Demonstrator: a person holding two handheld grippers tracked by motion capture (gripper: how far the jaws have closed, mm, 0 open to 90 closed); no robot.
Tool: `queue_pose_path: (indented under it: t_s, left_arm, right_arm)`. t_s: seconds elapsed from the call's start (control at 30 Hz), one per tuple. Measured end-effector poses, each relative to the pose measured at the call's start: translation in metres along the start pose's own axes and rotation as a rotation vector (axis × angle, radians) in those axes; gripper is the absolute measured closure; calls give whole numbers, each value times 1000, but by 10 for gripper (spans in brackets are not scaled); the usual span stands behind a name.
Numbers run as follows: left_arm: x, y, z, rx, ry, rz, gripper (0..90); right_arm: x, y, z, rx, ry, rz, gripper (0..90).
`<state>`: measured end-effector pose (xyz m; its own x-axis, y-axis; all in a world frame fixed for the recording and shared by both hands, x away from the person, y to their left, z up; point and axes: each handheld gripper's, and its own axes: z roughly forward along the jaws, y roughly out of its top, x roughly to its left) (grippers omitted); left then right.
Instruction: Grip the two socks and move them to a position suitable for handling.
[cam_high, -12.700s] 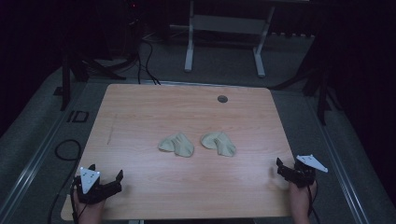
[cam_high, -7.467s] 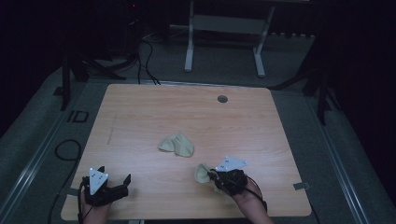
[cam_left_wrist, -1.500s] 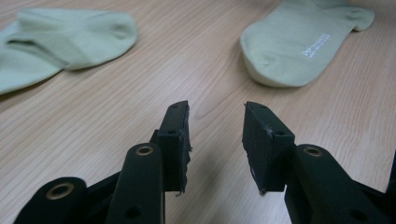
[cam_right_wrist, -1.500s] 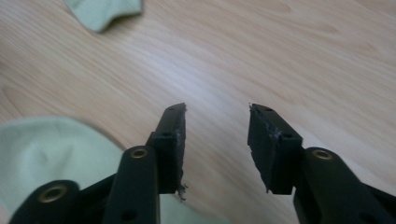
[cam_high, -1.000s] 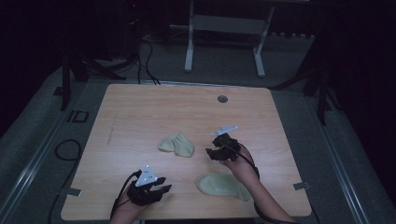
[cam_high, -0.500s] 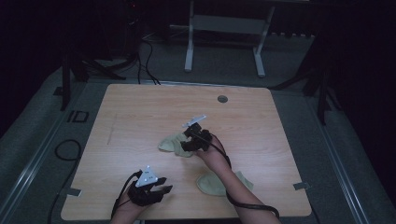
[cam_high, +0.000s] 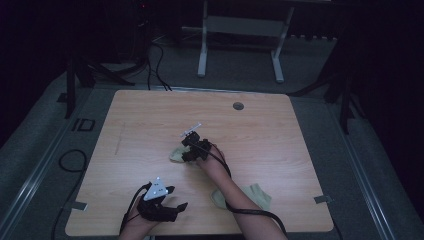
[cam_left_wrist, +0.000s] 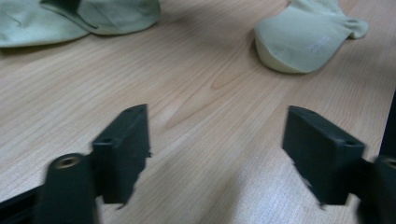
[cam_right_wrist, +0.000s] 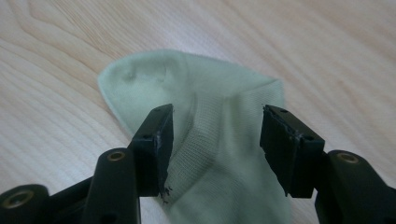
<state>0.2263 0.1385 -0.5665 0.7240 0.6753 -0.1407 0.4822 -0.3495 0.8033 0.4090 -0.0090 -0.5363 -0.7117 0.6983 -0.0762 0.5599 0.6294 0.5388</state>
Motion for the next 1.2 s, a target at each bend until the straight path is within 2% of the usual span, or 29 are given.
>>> queue_pose_path:
  t_s: [0.1, 0.17, 0.27, 0.33, 0.47, 0.53, 0.57, 0.63, 0.73, 0.83, 0.97, 1.13, 1.2]
  left_arm:
    - [2, -1, -1, 3, 14, -14, 141]
    - [5, -1, -1, -3, 10, -29, 141]
    - [6, -1, -3, -10, 25, -32, 136]
    - [7, -1, -2, 4, 25, -39, 108]
    - [7, -3, 1, 32, 32, -43, 91]
    - [7, -3, 0, 25, 44, -44, 91]
    - [7, -2, 0, 27, 47, -44, 91]
    - [7, -3, 0, 26, 55, -44, 91]
    - [8, -4, 0, 27, 57, -44, 91]
    - [8, -4, 1, 38, 35, -50, 96]
    - [9, -3, 0, 33, 39, -57, 98]
    - [8, -4, 1, 35, 52, -52, 98]
    - [8, -4, 1, 38, 46, -54, 98]
  right_arm:
    - [2, 1, 8, 19, 0, 9, 438]
    - [3, 1, 11, 21, -5, 7, 438]
    - [3, 2, 14, 19, -6, 20, 451]
    - [4, 1, 14, 18, -4, 19, 503]
    - [10, 3, 12, 31, -8, -9, 730]
    - [15, 5, 12, 40, -26, -33, 775]
    - [16, 6, 12, 46, -37, -62, 787]
    - [16, 7, 10, 54, -37, -68, 803]
    - [9, 8, 1, 28, -21, -47, 813]
    - [1, 9, -13, 3, -23, -35, 815]
    - [-12, 10, -35, -36, -19, -10, 816]
    - [-31, 5, -65, -95, -47, 10, 815]
    - [-38, -1, -75, -103, -57, 22, 815]
